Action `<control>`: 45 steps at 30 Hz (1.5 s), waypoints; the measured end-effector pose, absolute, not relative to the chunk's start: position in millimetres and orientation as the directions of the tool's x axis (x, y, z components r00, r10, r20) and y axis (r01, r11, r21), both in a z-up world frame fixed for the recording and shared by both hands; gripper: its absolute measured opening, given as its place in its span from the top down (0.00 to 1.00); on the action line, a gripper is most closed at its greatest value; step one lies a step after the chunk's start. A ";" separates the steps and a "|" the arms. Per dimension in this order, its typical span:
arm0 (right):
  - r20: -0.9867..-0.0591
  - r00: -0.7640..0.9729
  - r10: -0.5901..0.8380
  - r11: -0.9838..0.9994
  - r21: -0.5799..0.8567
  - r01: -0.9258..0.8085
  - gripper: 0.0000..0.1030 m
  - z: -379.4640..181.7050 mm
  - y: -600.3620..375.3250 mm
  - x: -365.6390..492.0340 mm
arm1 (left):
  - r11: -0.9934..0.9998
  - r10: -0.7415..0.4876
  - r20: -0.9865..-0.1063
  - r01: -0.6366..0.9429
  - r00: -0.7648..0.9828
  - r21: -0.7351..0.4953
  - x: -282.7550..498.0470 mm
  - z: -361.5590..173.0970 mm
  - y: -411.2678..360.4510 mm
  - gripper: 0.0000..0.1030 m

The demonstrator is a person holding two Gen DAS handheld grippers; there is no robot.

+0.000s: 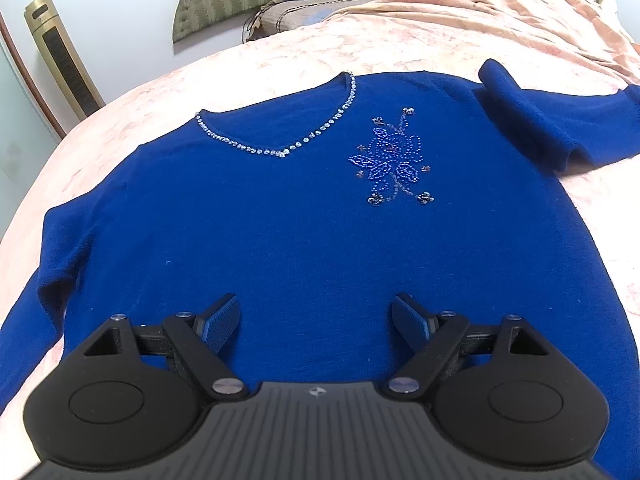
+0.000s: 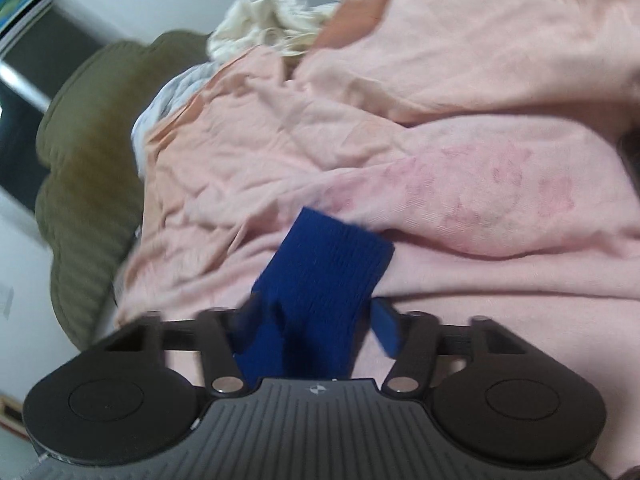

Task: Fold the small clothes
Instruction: 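Grasp the blue sleeve cuff with the right gripper and lift it, then carry the sleeve across the sweater body with the right gripper, then release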

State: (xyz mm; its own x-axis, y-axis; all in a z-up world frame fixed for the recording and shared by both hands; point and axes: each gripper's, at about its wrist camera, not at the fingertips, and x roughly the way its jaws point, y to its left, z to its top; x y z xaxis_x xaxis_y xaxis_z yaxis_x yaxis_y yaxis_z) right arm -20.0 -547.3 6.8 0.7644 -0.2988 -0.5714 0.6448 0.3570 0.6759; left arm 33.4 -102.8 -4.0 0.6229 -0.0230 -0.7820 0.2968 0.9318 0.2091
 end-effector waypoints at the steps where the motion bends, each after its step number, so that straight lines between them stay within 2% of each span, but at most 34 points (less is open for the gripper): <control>1: -0.569 0.768 -0.295 0.351 0.683 0.641 0.66 6.2 -550.2 -18.6 | 0.933 -0.021 -0.782 0.294 0.623 0.209 33.9 -4.2 -102.1 0.19; 2: -0.568 0.768 -0.296 0.345 0.686 0.640 0.77 7.1 -553.0 -17.9 | 0.934 -0.020 -0.783 0.292 0.622 0.208 34.2 -4.2 -101.3 0.19; 4: -0.554 0.776 -0.300 0.339 0.699 0.630 0.89 12.2 -555.8 -23.7 | 0.935 -0.019 -0.783 0.289 0.621 0.206 34.0 -4.0 -99.8 0.19; 9: -0.516 0.769 -0.377 0.403 0.656 0.638 0.91 42.6 -556.1 -35.9 | 0.937 -0.015 -0.783 0.282 0.621 0.206 32.4 -2.7 -95.4 0.19; 15: -0.440 0.668 -0.600 0.497 0.449 0.742 0.91 100.5 -537.3 -51.8 | 0.939 -0.013 -0.769 0.271 0.639 0.210 28.4 4.1 -88.0 0.19; 17: -0.400 0.675 -0.620 0.553 0.388 0.737 0.91 114.7 -520.0 -51.5 | 0.943 -0.014 -0.768 0.263 0.640 0.202 29.7 5.4 -85.0 0.19; 20: -0.374 0.732 -0.570 0.655 0.330 0.679 0.91 126.4 -485.9 -42.0 | 0.950 -0.014 -0.769 0.248 0.639 0.189 32.4 7.1 -79.3 0.19; 23: -0.377 0.805 -0.458 0.750 0.322 0.578 0.91 128.3 -445.4 -31.0 | 0.957 -0.011 -0.771 0.231 0.637 0.177 35.7 8.3 -72.4 0.19; 31: -0.449 0.870 -0.203 0.887 0.292 0.357 0.91 111.7 -343.3 7.7 | 0.968 0.008 -0.781 0.192 0.625 0.163 39.1 5.2 -53.7 0.19; 37: -0.507 0.857 -0.090 0.933 0.259 0.251 0.91 98.4 -278.0 31.2 | 0.969 0.021 -0.778 0.179 0.627 0.171 36.4 4.8 -43.5 0.19; 45: -0.573 0.819 -0.022 0.965 0.203 0.168 0.91 89.3 -217.9 61.8 | 0.967 0.026 -0.773 0.180 0.634 0.180 33.1 4.0 -31.3 0.19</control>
